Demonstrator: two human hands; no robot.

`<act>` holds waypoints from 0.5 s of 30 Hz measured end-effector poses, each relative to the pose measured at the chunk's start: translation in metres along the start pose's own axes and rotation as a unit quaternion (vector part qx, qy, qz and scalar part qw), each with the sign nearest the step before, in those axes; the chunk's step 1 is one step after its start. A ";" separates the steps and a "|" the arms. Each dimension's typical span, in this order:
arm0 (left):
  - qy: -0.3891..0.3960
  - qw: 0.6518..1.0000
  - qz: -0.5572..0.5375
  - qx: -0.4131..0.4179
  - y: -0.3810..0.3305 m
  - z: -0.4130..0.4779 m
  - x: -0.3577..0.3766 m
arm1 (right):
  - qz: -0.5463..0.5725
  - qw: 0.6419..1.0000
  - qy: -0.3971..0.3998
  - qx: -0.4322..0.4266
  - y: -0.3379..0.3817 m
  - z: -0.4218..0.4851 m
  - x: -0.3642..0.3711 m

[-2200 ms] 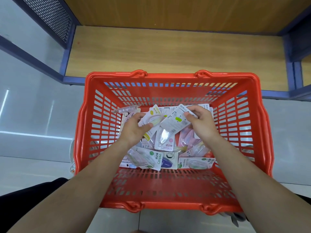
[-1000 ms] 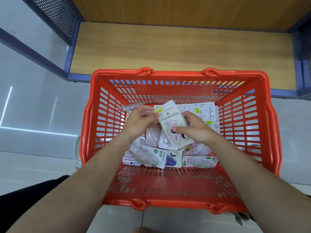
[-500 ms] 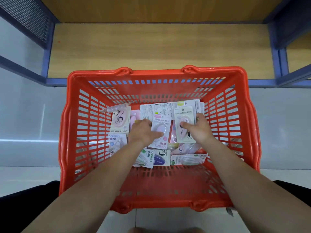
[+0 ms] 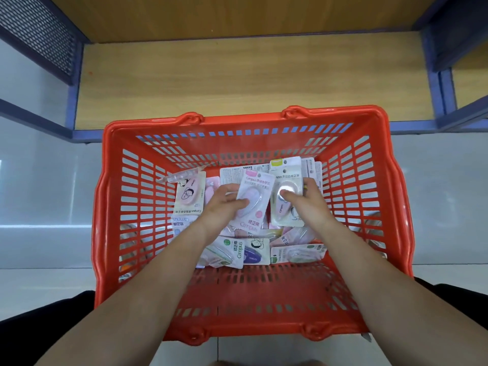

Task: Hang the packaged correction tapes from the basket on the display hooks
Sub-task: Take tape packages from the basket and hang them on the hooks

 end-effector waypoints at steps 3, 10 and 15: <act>0.005 1.000 -0.007 0.011 -0.003 -0.003 0.008 | 0.017 0.998 0.054 -0.007 0.004 -0.005 0.020; 0.019 0.998 -0.049 0.016 -0.014 -0.016 -0.003 | -0.035 0.991 0.127 -0.030 0.017 -0.015 0.053; 0.012 0.995 -0.097 0.009 -0.005 -0.026 -0.030 | -0.114 0.970 0.215 -0.017 0.036 -0.023 0.081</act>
Point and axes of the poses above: each hand's wrist, its own z-axis towards the middle knuckle, its own x-axis out of the palm, y = z × x, the point moved 6 cm from there along z, towards the middle knuckle, and after that the axes turned 6 degrees about y, right-handed, at the moved point
